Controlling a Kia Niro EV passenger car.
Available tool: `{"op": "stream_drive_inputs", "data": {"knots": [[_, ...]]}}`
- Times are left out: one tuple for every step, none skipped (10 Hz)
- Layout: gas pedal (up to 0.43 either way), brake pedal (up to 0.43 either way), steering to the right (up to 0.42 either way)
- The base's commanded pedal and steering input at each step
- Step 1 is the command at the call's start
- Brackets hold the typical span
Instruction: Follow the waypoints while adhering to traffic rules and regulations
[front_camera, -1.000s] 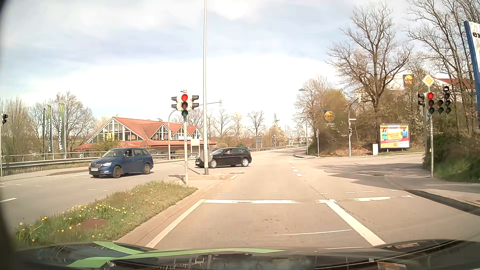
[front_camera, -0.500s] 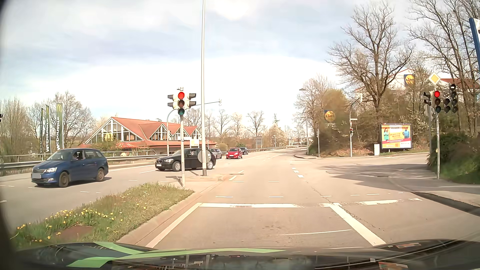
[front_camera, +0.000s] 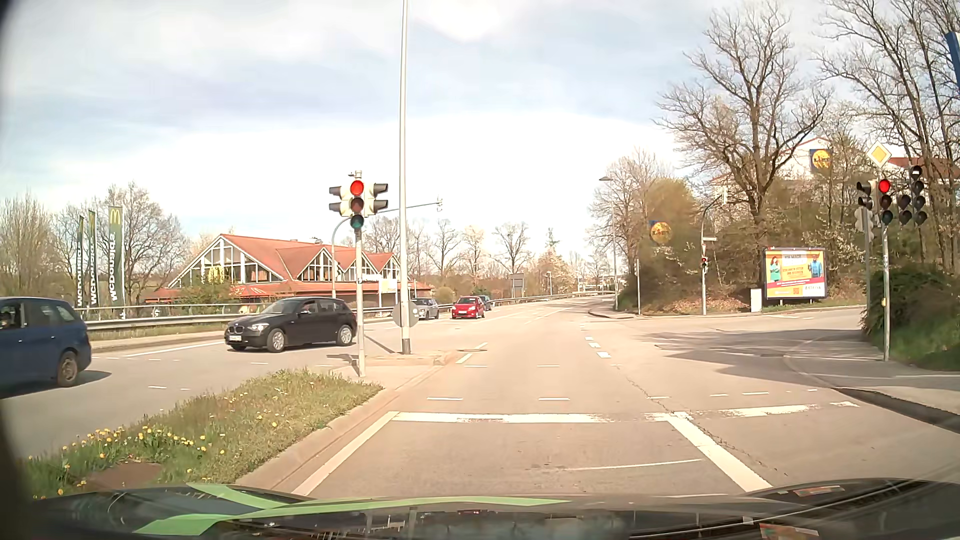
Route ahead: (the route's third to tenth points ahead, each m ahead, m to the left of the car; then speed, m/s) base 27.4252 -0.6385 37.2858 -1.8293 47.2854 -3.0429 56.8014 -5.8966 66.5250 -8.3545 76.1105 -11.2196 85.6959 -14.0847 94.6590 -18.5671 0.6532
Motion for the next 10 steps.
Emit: {"op": "stream_drive_inputs", "data": {"knots": [[0.000,0.073,0.000],[0.000,0.073,0.000],[0.000,0.073,0.000],[0.000,0.067,0.000],[0.000,0.067,0.000],[0.000,0.055,0.000],[0.000,0.049,0.000],[0.000,0.049,0.000],[0.000,0.043,0.000],[0.000,0.037,0.000]]}}
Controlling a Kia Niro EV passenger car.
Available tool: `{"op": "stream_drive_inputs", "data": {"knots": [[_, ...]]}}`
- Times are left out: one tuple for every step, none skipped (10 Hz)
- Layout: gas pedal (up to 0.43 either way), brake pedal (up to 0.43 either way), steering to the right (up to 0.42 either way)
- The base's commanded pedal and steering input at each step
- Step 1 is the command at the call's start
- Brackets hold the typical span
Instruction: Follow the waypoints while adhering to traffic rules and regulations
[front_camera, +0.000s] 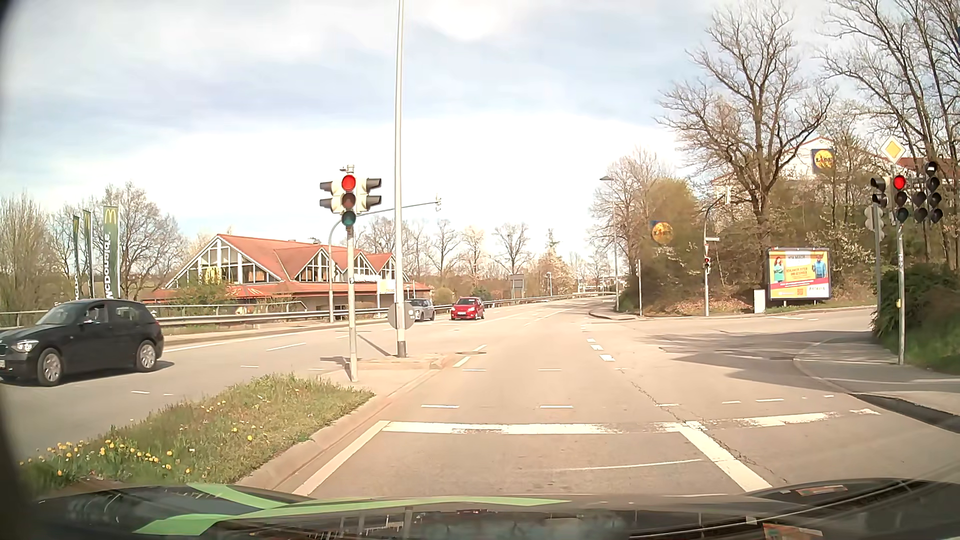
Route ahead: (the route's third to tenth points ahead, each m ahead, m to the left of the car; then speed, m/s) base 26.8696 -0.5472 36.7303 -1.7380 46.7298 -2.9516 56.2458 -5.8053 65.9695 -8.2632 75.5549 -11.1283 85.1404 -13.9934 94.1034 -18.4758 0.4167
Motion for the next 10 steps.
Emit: {"op": "stream_drive_inputs", "data": {"knots": [[0.000,0.037,0.000],[0.000,0.030,0.000],[0.000,0.024,0.000],[0.000,0.018,0.000],[0.000,0.018,0.000],[0.000,0.018,0.000],[0.000,0.018,0.000],[0.000,0.018,0.000],[0.000,0.018,0.000],[0.000,0.018,0.000]]}}
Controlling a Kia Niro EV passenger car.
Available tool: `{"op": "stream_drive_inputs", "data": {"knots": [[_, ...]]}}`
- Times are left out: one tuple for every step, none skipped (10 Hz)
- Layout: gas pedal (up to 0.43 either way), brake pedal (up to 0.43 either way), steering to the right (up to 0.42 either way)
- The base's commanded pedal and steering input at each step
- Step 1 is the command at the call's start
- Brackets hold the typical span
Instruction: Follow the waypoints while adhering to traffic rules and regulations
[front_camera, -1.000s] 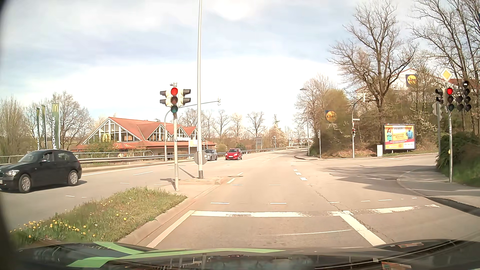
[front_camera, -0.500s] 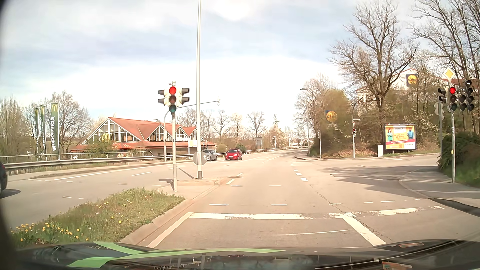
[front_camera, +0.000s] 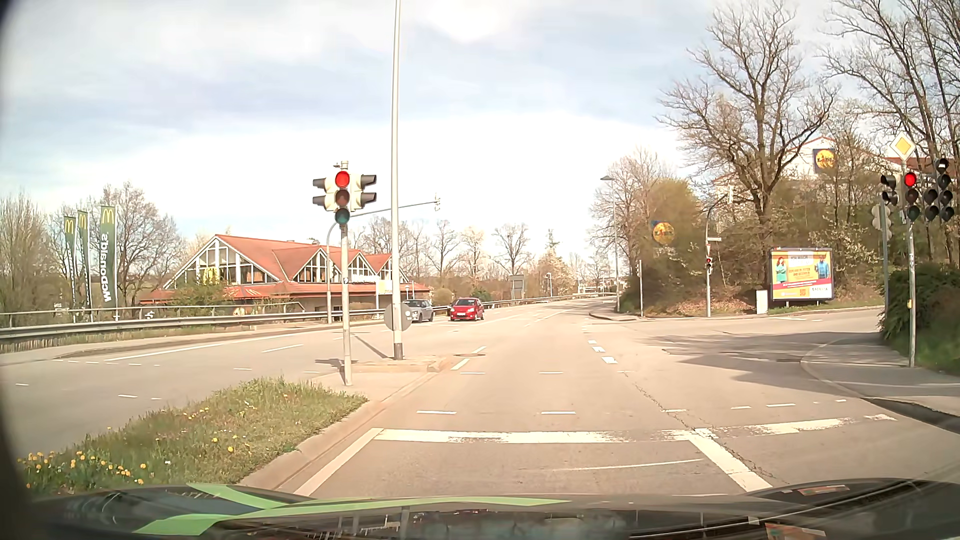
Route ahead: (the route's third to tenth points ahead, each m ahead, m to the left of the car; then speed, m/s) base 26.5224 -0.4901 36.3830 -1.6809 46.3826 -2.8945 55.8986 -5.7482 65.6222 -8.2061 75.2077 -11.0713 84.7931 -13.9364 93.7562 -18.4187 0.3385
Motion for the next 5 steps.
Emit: {"op": "stream_drive_inputs", "data": {"knots": [[0.000,0.018,0.000],[0.000,0.018,0.000],[0.000,0.018,0.000],[0.000,0.024,0.000],[0.000,0.018,0.000]]}}
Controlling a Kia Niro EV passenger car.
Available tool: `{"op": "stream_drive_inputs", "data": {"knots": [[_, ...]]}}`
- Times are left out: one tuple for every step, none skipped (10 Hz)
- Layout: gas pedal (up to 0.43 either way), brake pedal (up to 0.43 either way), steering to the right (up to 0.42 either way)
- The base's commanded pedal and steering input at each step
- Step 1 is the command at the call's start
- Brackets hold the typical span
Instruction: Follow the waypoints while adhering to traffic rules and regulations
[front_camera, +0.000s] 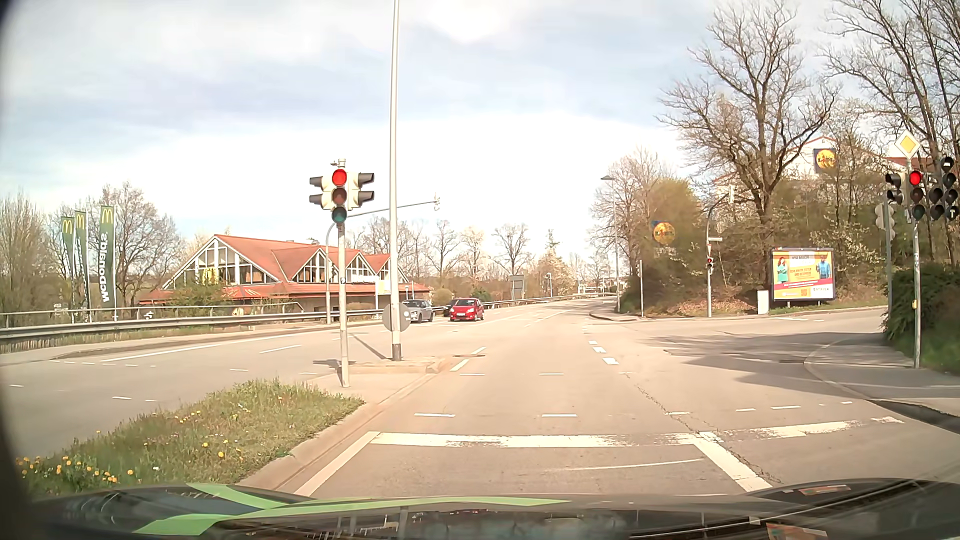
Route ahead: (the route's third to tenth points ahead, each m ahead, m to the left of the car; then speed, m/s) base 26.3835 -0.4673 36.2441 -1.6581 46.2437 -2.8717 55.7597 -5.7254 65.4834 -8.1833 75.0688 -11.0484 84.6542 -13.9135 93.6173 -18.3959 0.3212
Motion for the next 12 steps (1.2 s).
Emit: {"op": "stream_drive_inputs", "data": {"knots": [[0.000,0.012,0.000],[0.000,0.012,0.000],[0.000,0.006,0.000],[0.000,0.000,0.000],[0.000,0.006,0.000],[0.000,0.012,0.000],[0.000,0.018,0.000],[0.000,0.037,0.000],[0.000,0.049,0.000],[0.000,0.055,0.000],[0.000,0.061,0.000],[0.000,0.067,0.000]]}}
